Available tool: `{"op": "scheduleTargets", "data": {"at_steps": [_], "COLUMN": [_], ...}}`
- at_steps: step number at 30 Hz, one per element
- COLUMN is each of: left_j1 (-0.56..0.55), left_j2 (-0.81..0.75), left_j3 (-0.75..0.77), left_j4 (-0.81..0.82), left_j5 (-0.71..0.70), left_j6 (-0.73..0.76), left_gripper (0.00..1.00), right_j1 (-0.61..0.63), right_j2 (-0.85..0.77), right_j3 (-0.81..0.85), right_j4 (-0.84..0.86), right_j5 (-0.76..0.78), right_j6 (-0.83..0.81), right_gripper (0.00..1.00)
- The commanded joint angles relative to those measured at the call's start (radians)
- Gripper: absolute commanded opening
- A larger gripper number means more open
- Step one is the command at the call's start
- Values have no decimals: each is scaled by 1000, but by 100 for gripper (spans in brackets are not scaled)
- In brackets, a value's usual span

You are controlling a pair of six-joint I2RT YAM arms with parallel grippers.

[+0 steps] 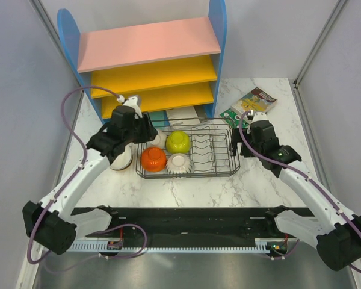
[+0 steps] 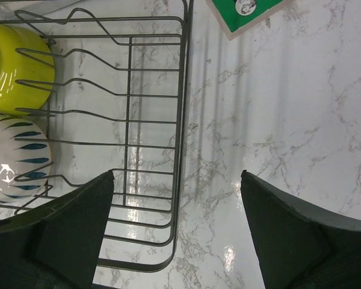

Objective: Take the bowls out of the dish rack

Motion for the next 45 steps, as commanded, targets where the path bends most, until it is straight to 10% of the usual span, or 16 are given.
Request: {"op": "scheduleTargets", "data": {"at_steps": [1, 22, 45], "left_j1": [-76, -98, -96], "left_j2": [83, 347, 37], "left_j3": [-1, -16, 11], "left_j4": [98, 279, -192], "left_j5": [111, 292, 24], "left_j6": [71, 35, 35], "left_gripper": [55, 68, 68], "right_j1": [2, 45, 157], "right_j2": [11, 184, 213], "right_j3": [46, 184, 181], "right_j4": [32, 102, 160], "right_j5": [-81, -264, -305], "right_j6": [-15, 16, 4], "right_gripper": [92, 87, 89]}}
